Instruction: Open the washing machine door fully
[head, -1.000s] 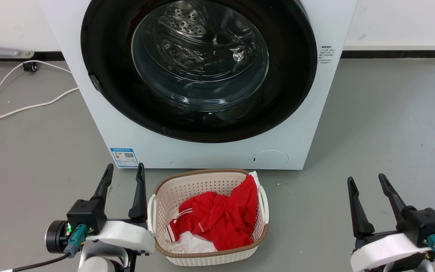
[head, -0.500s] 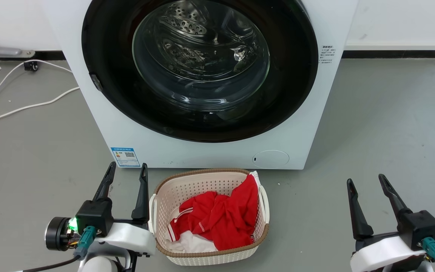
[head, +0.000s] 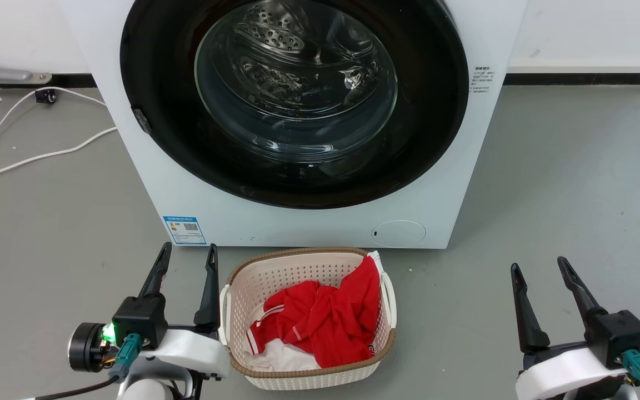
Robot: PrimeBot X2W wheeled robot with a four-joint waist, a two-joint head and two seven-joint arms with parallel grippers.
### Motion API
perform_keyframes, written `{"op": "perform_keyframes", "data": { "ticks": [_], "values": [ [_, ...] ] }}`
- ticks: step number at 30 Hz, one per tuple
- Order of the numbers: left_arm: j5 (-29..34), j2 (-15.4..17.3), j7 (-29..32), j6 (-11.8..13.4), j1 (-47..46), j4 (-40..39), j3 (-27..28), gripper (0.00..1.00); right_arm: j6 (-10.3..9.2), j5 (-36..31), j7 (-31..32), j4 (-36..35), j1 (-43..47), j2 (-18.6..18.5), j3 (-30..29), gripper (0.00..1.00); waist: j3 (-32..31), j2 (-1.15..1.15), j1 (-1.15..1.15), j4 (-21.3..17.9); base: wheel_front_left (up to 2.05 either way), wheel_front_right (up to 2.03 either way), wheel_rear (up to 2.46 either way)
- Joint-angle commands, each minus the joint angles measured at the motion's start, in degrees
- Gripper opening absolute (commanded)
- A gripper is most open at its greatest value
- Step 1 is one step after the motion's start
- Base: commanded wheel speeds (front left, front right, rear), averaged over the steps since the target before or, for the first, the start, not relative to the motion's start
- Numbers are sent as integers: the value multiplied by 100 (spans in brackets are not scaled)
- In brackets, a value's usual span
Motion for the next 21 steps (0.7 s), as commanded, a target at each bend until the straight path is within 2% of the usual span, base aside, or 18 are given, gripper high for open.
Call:
{"op": "perform_keyframes", "data": {
  "ticks": [1,5,6,7,8,15,18,21],
  "values": [
    [-2,6,-15,-7,-20,10,-1,100,-4,3,-16,7,24,24,-6,100,2,0,0,-1,0,0,0],
    [-8,3,-15,-15,-32,33,4,100,-4,10,-25,16,12,24,-16,100,7,0,0,0,0,0,0],
    [-6,2,-15,-17,-36,39,3,100,-4,44,-23,21,11,24,-23,56,7,0,0,0,0,0,0],
    [-5,1,-15,-18,-39,43,5,100,-4,71,-20,27,9,24,-20,23,7,0,0,0,0,0,0],
    [-2,0,-15,-16,-41,49,8,100,-3,86,-22,33,6,24,-14,0,7,0,0,0,0,0,0],
    [7,-4,-15,-11,-45,51,21,100,-4,604,-85,121,-2,24,-23,0,11,0,0,-5,0,0,0],
    [3,-5,-15,-7,-38,53,28,100,-3,1427,-161,258,-19,23,-7,0,9,0,0,-12,0,0,0],
    [-8,-7,-15,-4,-24,60,31,100,-3,2811,-241,455,-63,23,104,0,9,0,0,-21,0,0,0]
  ]
}}
